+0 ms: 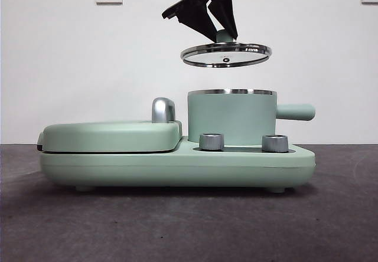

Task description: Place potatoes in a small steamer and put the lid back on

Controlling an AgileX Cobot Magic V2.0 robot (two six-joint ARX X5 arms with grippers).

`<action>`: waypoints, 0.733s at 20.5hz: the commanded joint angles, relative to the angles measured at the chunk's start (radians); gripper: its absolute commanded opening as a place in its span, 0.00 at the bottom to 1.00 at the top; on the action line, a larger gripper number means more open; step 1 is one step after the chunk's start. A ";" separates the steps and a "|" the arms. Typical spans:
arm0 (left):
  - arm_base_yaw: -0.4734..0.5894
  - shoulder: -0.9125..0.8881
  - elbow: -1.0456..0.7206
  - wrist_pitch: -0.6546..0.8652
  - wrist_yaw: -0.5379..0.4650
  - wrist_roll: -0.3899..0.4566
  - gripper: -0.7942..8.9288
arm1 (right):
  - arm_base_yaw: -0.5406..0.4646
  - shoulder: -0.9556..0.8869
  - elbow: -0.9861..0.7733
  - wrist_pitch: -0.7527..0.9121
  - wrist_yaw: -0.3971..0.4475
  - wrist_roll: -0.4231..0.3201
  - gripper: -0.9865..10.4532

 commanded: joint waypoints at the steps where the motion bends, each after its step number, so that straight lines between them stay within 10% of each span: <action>1: -0.011 0.006 0.027 0.028 0.000 0.016 0.13 | 0.006 0.006 0.006 0.012 0.001 0.013 0.39; 15: -0.024 0.090 0.027 0.042 -0.050 0.016 0.13 | 0.006 0.006 0.006 0.052 0.001 0.035 0.39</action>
